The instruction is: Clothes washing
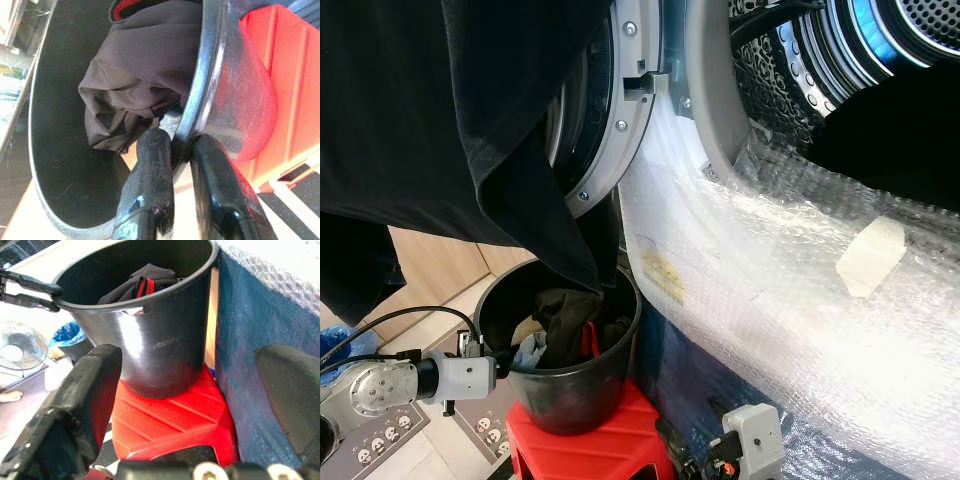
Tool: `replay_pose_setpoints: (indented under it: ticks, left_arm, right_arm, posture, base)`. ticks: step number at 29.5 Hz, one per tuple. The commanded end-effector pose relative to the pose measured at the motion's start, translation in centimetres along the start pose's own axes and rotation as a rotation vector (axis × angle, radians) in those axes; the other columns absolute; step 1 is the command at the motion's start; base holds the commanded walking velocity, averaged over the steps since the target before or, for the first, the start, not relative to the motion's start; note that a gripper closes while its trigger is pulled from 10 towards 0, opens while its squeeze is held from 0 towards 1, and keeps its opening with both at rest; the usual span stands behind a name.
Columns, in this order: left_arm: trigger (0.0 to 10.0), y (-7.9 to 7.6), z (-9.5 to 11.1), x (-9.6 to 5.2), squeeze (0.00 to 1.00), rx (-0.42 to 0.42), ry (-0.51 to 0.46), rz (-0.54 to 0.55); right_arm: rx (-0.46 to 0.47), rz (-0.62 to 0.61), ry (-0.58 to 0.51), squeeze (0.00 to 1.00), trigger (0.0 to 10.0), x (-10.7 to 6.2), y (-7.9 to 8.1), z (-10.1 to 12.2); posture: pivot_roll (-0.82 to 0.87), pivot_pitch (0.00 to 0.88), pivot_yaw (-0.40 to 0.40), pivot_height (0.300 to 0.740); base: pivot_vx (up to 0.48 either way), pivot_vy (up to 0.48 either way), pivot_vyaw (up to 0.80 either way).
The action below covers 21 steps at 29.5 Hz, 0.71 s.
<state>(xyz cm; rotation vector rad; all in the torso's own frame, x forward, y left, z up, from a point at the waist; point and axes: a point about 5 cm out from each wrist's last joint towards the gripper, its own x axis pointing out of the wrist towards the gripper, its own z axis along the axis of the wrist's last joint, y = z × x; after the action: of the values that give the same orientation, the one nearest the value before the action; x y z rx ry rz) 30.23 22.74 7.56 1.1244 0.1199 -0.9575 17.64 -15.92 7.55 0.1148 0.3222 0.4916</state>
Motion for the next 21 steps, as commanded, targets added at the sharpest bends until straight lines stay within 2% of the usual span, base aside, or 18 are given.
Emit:
replay_pose_setpoints:
  ticks: [1,9,21]
  left_arm:
    - [0.0,-1.0,-0.5,-0.3,0.00,-0.052,0.013,-0.017]
    - [0.0,-2.1,1.7,0.8,0.00,-0.072,-0.144,0.020]
    - [0.0,-3.2,4.6,1.2,0.00,-0.147,-0.304,0.109]
  right_arm:
    - [0.002,0.009,0.004,0.00,10.0,0.1,0.2,0.0]
    - [-0.003,0.009,-0.001,0.00,10.0,0.6,0.0,0.0]
    - [-0.011,0.012,0.004,0.00,10.0,0.9,-0.2,-0.1]
  posture:
    - [-0.18,0.093,0.041,0.740]
    - [-0.18,0.086,0.051,0.740]
    - [-0.17,0.082,0.055,0.740]
  base:
    - [0.000,0.000,0.00]
    - [0.000,0.000,0.00]
    - [0.000,0.000,0.00]
